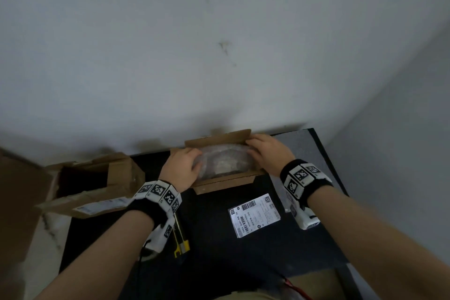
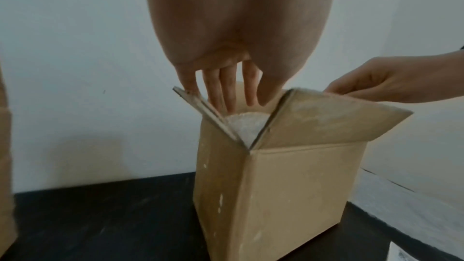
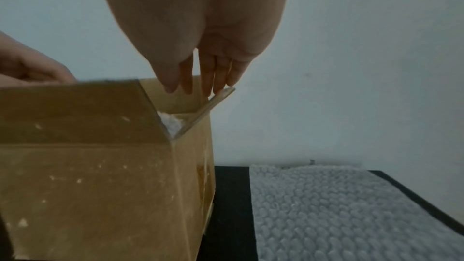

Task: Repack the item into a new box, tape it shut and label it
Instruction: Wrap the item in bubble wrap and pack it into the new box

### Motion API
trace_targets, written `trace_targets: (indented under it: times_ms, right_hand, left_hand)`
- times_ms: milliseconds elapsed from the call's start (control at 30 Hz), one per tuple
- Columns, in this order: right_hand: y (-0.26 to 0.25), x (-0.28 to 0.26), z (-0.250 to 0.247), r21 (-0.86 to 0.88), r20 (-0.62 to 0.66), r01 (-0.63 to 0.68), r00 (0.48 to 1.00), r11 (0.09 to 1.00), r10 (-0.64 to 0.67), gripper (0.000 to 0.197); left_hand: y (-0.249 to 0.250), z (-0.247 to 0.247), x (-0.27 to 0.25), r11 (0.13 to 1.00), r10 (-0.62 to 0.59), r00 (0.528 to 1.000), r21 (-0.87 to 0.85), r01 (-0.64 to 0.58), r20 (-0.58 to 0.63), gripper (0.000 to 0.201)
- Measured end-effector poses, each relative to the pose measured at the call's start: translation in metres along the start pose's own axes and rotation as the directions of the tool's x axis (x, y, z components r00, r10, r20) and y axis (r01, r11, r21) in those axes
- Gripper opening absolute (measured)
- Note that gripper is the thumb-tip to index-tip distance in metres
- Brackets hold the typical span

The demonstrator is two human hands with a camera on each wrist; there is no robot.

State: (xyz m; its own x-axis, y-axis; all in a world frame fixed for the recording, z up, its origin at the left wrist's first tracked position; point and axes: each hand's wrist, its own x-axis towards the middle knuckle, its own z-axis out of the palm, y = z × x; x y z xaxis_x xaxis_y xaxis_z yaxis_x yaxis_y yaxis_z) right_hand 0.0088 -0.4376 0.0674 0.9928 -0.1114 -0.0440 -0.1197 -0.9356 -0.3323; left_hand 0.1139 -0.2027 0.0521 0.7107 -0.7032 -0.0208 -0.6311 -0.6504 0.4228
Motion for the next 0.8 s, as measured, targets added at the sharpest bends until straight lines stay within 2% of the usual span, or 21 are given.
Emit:
trace_targets:
  times_ms: [167, 333, 600, 800]
  right_hand:
    - [-0.008, -0.019, -0.021, -0.032, -0.038, -0.043, 0.998, 0.999, 0.041, 0.033]
    - [0.002, -0.044, -0.037, -0.079, -0.016, -0.161, 0.987, 0.984, 0.16, 0.041]
    - [0.055, -0.088, -0.059, -0.15, 0.024, -0.299, 0.952, 0.942, 0.306, 0.044]
    - [0.111, -0.111, -0.059, -0.13, 0.117, -0.314, 0.937, 0.94, 0.329, 0.044]
  left_hand:
    - [0.035, -0.01, 0.012, 0.991, 0.131, 0.991, 0.005, -0.131, -0.03, 0.029]
    - [0.085, -0.003, 0.022, 0.965, 0.255, 0.967, 0.056, -0.255, 0.016, 0.029]
    - [0.168, 0.03, 0.04, 0.911, 0.407, 0.913, 0.053, -0.408, 0.021, 0.03]
    - [0.218, 0.071, 0.047, 0.897, 0.421, 0.897, 0.089, -0.434, 0.132, 0.03]
